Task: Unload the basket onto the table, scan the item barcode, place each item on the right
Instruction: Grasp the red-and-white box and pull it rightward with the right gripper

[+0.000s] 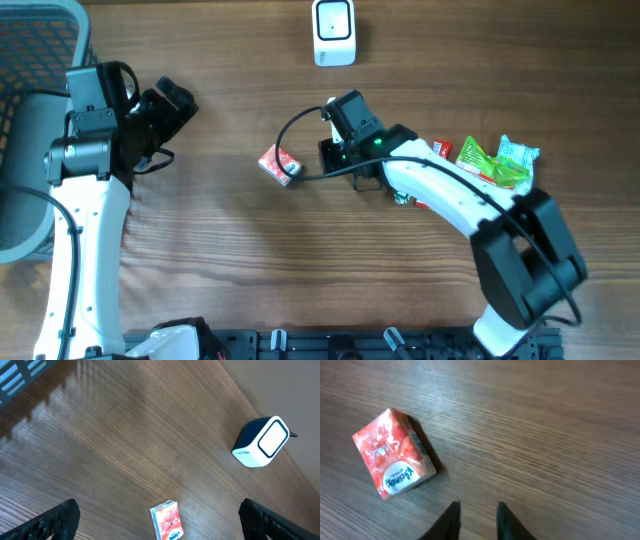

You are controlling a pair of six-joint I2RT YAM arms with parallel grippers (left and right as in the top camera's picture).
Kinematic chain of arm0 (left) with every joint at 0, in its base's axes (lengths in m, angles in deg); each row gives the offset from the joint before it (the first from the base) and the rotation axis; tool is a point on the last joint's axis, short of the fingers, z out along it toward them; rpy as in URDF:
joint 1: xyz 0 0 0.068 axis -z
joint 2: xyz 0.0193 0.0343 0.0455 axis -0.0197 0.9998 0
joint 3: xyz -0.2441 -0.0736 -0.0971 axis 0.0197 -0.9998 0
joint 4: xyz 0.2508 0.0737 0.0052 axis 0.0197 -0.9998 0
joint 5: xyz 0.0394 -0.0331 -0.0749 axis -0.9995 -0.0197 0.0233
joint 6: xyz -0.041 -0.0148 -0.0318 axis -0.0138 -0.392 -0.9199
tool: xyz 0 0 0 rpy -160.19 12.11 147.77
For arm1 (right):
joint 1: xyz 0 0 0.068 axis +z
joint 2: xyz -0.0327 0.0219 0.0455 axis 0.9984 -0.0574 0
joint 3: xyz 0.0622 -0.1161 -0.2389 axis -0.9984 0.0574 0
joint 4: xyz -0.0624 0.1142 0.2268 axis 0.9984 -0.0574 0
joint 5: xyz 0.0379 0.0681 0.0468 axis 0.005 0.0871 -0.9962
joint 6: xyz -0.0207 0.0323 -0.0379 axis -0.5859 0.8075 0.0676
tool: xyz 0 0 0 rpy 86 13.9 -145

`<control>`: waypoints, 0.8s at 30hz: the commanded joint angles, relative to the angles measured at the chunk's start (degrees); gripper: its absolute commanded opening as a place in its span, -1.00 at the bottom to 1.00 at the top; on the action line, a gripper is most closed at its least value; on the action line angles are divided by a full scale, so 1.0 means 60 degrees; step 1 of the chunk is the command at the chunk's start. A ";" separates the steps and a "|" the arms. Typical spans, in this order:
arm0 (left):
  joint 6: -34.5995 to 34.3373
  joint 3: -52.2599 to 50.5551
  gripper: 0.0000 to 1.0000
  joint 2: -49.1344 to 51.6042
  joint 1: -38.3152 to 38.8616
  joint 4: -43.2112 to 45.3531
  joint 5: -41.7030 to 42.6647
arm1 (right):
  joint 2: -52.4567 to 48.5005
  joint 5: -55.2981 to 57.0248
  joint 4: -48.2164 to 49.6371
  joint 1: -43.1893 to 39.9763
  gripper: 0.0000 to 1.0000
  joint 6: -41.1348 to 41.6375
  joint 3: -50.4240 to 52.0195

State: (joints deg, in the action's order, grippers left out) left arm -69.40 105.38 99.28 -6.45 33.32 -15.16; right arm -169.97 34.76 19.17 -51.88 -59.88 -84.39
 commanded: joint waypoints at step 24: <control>0.0073 0.0007 1.00 -0.0095 -0.0018 0.0022 -0.0087 | -0.1421 -0.0208 0.2331 0.1450 0.04 -0.2929 -0.0004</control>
State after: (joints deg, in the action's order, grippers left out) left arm -69.40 105.38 99.28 -6.45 33.32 -15.13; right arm -182.14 30.90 36.92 -42.66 -77.30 -84.32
